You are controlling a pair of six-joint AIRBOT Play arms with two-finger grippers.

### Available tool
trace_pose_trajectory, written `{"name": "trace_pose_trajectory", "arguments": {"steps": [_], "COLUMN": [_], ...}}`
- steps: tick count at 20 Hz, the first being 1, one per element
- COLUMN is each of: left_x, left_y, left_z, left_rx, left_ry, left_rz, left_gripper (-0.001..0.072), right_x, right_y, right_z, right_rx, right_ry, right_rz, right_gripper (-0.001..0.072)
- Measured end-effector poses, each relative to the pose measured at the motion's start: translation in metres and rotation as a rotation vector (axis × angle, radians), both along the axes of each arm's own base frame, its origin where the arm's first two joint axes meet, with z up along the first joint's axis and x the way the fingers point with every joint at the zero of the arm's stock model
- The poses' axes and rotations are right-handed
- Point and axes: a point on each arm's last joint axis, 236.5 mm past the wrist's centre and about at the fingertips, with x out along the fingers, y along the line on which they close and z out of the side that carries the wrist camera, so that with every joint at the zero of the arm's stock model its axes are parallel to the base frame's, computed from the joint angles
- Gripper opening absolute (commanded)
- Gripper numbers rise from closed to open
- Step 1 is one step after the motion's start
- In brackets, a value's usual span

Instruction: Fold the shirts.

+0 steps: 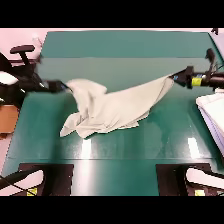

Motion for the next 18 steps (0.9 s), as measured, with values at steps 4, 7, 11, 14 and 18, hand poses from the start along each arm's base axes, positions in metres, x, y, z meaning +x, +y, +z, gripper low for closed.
{"name": "trace_pose_trajectory", "arguments": {"steps": [4,7,11,14,18], "left_x": [0.005,-0.028,-0.098,-0.157,-0.219], "left_y": [0.013,0.012,0.017,0.024,0.026], "left_z": [0.162,0.268,0.373,0.426,0.461], "left_rx": [0.087,0.172,0.318,0.419,0.487], "left_ry": [-0.356,-0.592,-0.836,-0.983,-1.108], "left_rz": [0.0,-0.007,0.046,0.125,0.193], "left_gripper": [0.0027,0.0028,0.0027,0.0028,0.0028], "right_x": [0.001,-0.02,-0.078,-0.132,-0.201], "right_y": [0.004,0.011,0.03,0.046,0.063], "right_z": [0.115,0.202,0.3,0.357,0.42], "right_rx": [-0.029,-0.092,-0.189,-0.274,-0.354], "right_ry": [-0.283,-0.5,-0.769,-0.939,-1.15], "right_rz": [-0.001,0.003,0.012,0.002,-0.054], "right_gripper": [0.0017,0.0018,0.0017,0.0017,0.0017]}}
